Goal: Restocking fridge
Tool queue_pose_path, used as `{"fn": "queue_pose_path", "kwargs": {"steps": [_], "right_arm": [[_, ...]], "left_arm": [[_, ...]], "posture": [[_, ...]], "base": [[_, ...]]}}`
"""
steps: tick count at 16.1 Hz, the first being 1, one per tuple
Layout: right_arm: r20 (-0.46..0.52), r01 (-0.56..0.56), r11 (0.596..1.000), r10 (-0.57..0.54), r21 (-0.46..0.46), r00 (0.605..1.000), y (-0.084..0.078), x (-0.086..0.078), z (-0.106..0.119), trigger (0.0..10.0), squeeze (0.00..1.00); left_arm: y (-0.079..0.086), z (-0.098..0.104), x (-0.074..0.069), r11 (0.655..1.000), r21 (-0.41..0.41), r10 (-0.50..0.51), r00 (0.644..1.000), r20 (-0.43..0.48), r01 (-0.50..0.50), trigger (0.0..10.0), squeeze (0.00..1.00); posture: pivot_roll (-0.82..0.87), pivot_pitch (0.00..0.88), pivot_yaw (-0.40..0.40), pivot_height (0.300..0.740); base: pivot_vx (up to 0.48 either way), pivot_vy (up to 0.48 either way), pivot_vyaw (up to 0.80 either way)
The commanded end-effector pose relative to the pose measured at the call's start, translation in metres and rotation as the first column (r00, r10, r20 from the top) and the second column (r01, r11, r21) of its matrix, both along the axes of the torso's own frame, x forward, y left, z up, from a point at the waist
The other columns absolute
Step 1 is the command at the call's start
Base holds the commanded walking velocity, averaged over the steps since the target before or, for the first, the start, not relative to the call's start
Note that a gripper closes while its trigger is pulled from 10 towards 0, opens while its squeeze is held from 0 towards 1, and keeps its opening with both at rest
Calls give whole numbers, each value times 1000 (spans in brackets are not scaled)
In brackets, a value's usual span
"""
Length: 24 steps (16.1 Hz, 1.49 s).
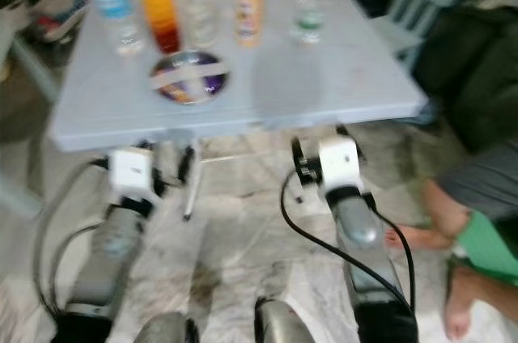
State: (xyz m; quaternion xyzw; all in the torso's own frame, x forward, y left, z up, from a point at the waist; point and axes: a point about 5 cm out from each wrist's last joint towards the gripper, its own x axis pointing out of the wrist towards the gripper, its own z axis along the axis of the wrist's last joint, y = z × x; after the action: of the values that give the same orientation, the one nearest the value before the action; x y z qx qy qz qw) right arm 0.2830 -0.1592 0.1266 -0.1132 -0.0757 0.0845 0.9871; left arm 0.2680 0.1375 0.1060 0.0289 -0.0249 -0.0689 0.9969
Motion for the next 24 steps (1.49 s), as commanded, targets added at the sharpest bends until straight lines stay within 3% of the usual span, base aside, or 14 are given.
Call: {"fn": "queue_pose_path", "kwargs": {"steps": [1,4,7,13,21,24], "right_arm": [[36,23,1000,-23,8,999,-2,0,10,10000,0],[19,14,1000,-14,13,1000,2,-7,4,10000,0],[6,9,1000,-9,13,1000,5,-8,2,10000,0],[28,66,998,-66,6,997,-16,12,14,10000,0],[7,27,1000,-27,11,1000,-12,15,10,10000,0],[-11,4,1000,-4,17,1000,-9,13,6,10000,0]], "left_arm": [[6,3,-4,1000,-5,27,1000,9,-27,10000,0],[17,1,-16,998,-12,59,998,0,-59,10000,0],[14,-1,-20,998,-20,59,998,-18,-60,10000,0],[10,-1,-19,999,-11,48,999,-22,-48,10000,0],[8,-2,-19,999,-19,47,998,-31,-48,10000,0],[10,-3,-18,998,-25,64,997,-37,-65,10000,0]], "posture": [[42,147,12,740],[46,144,12,740],[52,139,7,740],[52,139,12,740],[55,140,13,740],[55,141,11,740]], "base": [[274,0,0],[255,0,0],[0,0,0],[351,0,0],[452,0,0],[90,0,0]]}}
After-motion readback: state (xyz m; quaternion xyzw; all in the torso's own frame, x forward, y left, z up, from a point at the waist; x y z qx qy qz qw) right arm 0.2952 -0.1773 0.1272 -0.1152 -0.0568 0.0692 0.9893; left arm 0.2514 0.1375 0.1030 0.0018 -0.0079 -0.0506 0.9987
